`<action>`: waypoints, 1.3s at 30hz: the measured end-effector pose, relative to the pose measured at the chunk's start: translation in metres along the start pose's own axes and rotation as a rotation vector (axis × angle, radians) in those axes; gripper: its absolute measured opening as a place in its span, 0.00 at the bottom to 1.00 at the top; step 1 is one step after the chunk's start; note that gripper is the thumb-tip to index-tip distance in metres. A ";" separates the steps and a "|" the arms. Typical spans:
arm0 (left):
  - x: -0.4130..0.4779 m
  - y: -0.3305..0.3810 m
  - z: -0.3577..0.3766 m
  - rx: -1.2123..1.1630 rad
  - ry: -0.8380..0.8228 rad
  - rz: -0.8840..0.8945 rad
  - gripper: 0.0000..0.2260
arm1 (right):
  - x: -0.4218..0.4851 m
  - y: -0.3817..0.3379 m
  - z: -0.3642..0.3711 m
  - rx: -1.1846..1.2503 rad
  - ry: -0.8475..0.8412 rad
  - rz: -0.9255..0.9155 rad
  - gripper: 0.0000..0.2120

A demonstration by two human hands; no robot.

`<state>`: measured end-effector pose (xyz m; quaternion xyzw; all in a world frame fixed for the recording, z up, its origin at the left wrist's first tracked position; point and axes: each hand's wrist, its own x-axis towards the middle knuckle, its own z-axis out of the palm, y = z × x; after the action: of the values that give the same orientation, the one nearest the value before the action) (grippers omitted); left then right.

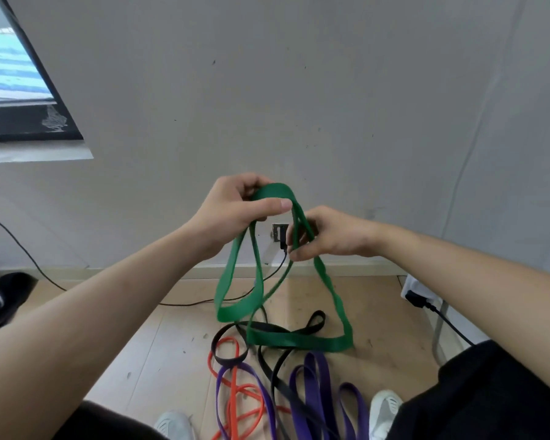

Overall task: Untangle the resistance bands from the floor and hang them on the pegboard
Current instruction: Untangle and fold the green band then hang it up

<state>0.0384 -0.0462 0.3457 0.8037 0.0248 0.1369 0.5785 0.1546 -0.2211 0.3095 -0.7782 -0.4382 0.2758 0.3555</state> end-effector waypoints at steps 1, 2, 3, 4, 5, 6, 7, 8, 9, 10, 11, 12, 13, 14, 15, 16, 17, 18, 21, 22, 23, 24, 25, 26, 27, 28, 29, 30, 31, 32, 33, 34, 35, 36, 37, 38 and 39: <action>0.000 0.001 -0.002 -0.013 0.027 0.011 0.07 | 0.002 0.005 0.002 -0.002 -0.020 0.024 0.13; 0.000 0.001 -0.004 -0.031 0.055 0.021 0.07 | 0.003 0.008 0.003 0.002 -0.035 0.042 0.13; -0.001 0.001 -0.007 -0.049 0.087 0.029 0.07 | 0.005 0.011 0.003 0.016 -0.042 0.055 0.13; 0.000 0.001 -0.009 -0.065 0.123 0.033 0.08 | 0.006 0.012 0.003 0.036 -0.043 0.060 0.13; 0.000 0.000 -0.012 -0.079 0.159 0.033 0.09 | 0.007 0.011 0.001 0.055 -0.036 0.060 0.14; 0.000 0.000 -0.015 -0.095 0.190 0.029 0.08 | 0.007 0.010 -0.001 0.068 -0.020 0.058 0.14; 0.001 -0.001 -0.018 -0.114 0.214 0.019 0.07 | 0.007 0.008 -0.005 0.077 0.011 0.049 0.12; 0.001 -0.003 -0.022 -0.136 0.232 0.005 0.07 | 0.005 0.005 -0.009 0.083 0.054 0.036 0.11; 0.002 -0.004 -0.027 -0.154 0.251 -0.008 0.07 | 0.003 0.002 -0.014 0.101 0.104 0.019 0.11; 0.002 -0.007 -0.032 -0.163 0.265 -0.019 0.09 | 0.001 -0.001 -0.019 0.137 0.156 0.003 0.12; 0.001 -0.009 -0.037 -0.164 0.273 -0.030 0.10 | -0.001 -0.003 -0.026 0.187 0.207 -0.015 0.14; 0.001 -0.011 -0.040 -0.154 0.272 -0.044 0.11 | -0.004 -0.007 -0.032 0.236 0.254 -0.041 0.14; 0.000 -0.014 -0.042 -0.140 0.258 -0.057 0.12 | -0.005 -0.010 -0.036 0.275 0.297 -0.073 0.14; -0.001 -0.015 -0.043 -0.125 0.236 -0.065 0.11 | -0.006 -0.013 -0.040 0.298 0.334 -0.111 0.14; -0.002 -0.016 -0.042 -0.114 0.205 -0.070 0.11 | -0.006 -0.017 -0.043 0.308 0.367 -0.149 0.13; -0.002 -0.016 -0.040 -0.105 0.172 -0.073 0.12 | -0.006 -0.022 -0.044 0.310 0.396 -0.189 0.13; -0.003 -0.016 -0.037 -0.099 0.140 -0.073 0.14 | -0.006 -0.026 -0.045 0.308 0.425 -0.226 0.13; -0.003 -0.015 -0.033 -0.094 0.111 -0.070 0.16 | -0.006 -0.031 -0.044 0.301 0.452 -0.258 0.14; -0.003 -0.010 -0.019 -0.082 0.040 -0.032 0.18 | -0.006 -0.042 -0.040 0.217 0.496 -0.313 0.17; -0.002 -0.007 -0.015 -0.079 0.029 -0.007 0.17 | -0.006 -0.046 -0.037 0.167 0.494 -0.324 0.18; 0.000 -0.005 -0.010 -0.080 0.029 0.021 0.15 | -0.006 -0.049 -0.035 0.111 0.488 -0.337 0.20; 0.001 -0.004 -0.007 -0.082 0.038 0.044 0.14 | -0.007 -0.053 -0.033 0.053 0.478 -0.350 0.22; 0.002 -0.003 -0.004 -0.084 0.049 0.058 0.13 | -0.008 -0.055 -0.031 0.000 0.464 -0.359 0.23; 0.003 -0.003 -0.003 -0.080 0.058 0.064 0.12 | -0.008 -0.056 -0.030 -0.041 0.445 -0.358 0.24; 0.003 -0.003 -0.003 -0.067 0.060 0.068 0.11 | -0.007 -0.055 -0.029 -0.065 0.420 -0.340 0.24; 0.003 -0.003 -0.003 -0.048 0.057 0.073 0.10 | -0.007 -0.053 -0.029 -0.070 0.384 -0.308 0.25; 0.002 -0.002 -0.003 -0.028 0.053 0.079 0.09 | -0.007 -0.050 -0.029 -0.059 0.337 -0.266 0.24; 0.001 -0.002 -0.002 -0.014 0.054 0.082 0.08 | -0.007 -0.045 -0.028 -0.046 0.278 -0.222 0.23; 0.001 -0.001 -0.002 -0.006 0.060 0.081 0.07 | -0.007 -0.039 -0.026 -0.043 0.212 -0.180 0.21; 0.000 -0.001 -0.002 -0.002 0.068 0.078 0.06 | -0.007 -0.033 -0.024 -0.044 0.152 -0.142 0.18; 0.000 0.000 -0.002 0.003 0.070 0.073 0.06 | -0.007 -0.027 -0.022 -0.034 0.104 -0.111 0.17; -0.001 0.000 -0.002 0.008 0.070 0.070 0.06 | -0.007 -0.024 -0.021 -0.016 0.076 -0.094 0.16; -0.002 -0.001 -0.003 0.010 0.069 0.068 0.06 | -0.007 -0.022 -0.021 0.005 0.065 -0.090 0.15; -0.003 -0.001 -0.005 0.004 0.071 0.067 0.06 | -0.007 -0.023 -0.022 0.026 0.066 -0.094 0.15; -0.004 -0.001 -0.006 -0.009 0.078 0.064 0.06 | -0.008 -0.024 -0.024 0.047 0.075 -0.101 0.14; -0.005 0.000 -0.008 -0.018 0.085 0.063 0.06 | -0.008 -0.027 -0.025 0.071 0.094 -0.111 0.14; -0.006 0.000 -0.010 -0.022 0.090 0.066 0.06 | -0.009 -0.030 -0.027 0.097 0.119 -0.126 0.14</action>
<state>0.0304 -0.0382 0.3477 0.7906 0.0228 0.1922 0.5809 0.1557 -0.2263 0.3501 -0.7459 -0.4504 0.2273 0.4348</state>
